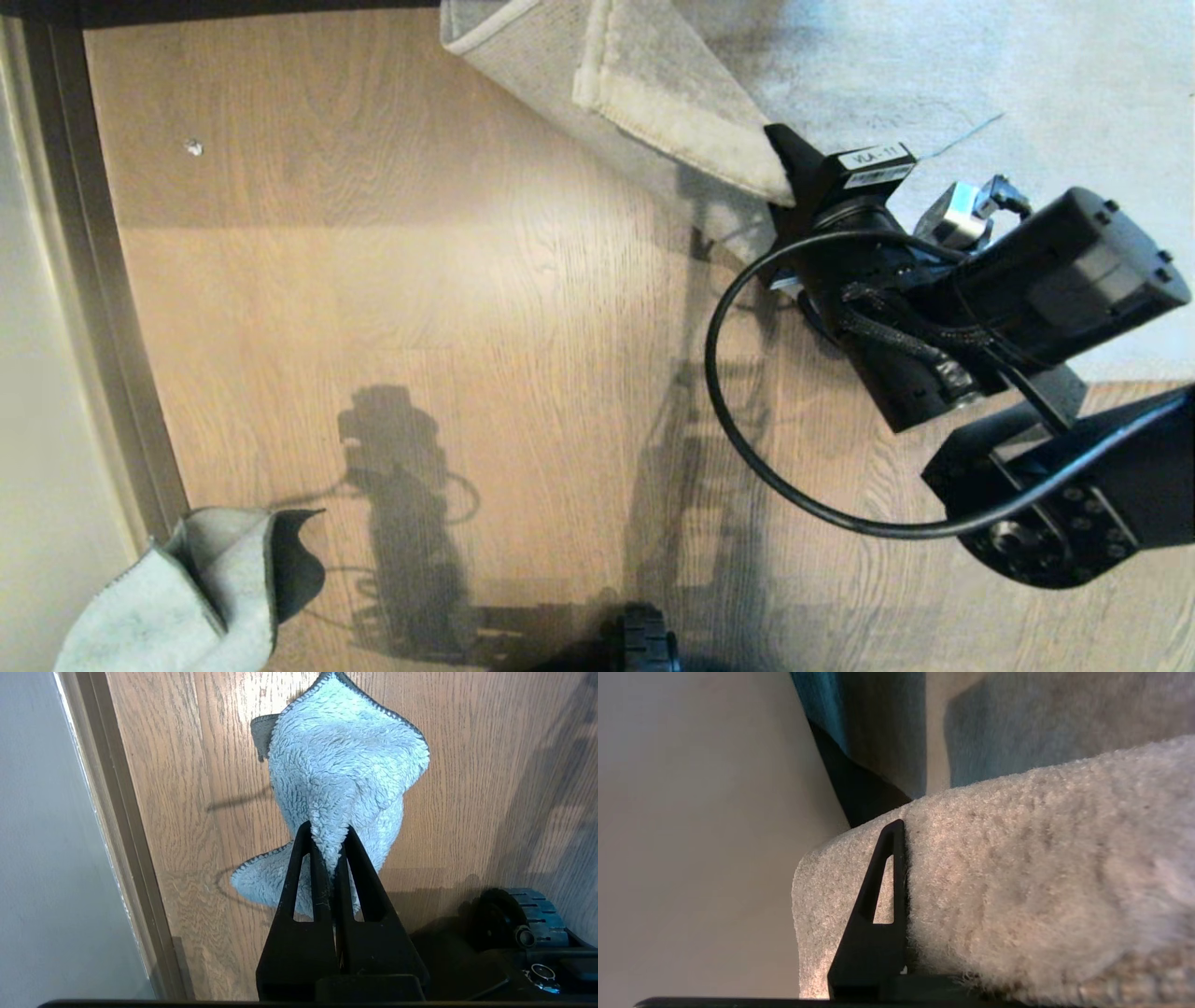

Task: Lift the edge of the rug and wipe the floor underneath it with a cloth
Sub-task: Lay down the carpet

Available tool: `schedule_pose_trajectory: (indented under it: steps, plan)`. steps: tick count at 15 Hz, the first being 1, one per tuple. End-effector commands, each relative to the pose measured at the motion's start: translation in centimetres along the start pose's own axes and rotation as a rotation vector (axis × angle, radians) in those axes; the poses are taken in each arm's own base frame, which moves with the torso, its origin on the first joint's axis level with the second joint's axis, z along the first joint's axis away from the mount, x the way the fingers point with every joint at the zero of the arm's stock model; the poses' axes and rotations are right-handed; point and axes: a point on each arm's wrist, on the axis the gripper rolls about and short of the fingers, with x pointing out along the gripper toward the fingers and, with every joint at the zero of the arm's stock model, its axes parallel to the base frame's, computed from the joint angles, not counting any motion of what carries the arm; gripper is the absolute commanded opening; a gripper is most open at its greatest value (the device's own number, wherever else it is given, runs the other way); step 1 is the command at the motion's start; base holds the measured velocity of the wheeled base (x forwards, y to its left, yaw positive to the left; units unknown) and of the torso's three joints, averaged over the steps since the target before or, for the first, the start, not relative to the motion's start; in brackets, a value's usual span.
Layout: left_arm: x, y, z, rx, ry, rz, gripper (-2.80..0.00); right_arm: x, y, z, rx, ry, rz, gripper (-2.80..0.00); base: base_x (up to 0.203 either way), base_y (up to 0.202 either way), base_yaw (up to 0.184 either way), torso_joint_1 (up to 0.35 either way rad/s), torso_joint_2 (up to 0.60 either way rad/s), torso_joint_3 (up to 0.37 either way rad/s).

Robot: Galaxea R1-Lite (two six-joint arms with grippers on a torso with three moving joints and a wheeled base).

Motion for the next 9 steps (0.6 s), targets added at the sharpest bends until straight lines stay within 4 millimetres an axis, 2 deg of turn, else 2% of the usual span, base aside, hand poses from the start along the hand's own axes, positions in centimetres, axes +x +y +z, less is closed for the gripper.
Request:
schedule_pose_trajectory:
  steps: [1,5,9]
  plan:
    - [0.0,0.0,0.01,0.0,-0.001,0.0,-2.8,-0.57,0.71,0.16,0.022,-0.007,0.035,-2.8,0.0,0.0,0.0,0.0,0.0,0.0]
    - [0.0,0.0,0.01,0.0,-0.001,0.0,-2.8,-1.2,0.08,-0.11,0.016,0.01,0.003,-2.8,0.0,0.0,0.0,0.0,0.0,0.0]
    - [0.0,0.0,0.01,0.0,-0.001,0.0,-2.8,-1.19,0.88,0.15,0.023,0.005,0.025,-2.8,0.0,0.0,0.0,0.0,0.0,0.0]
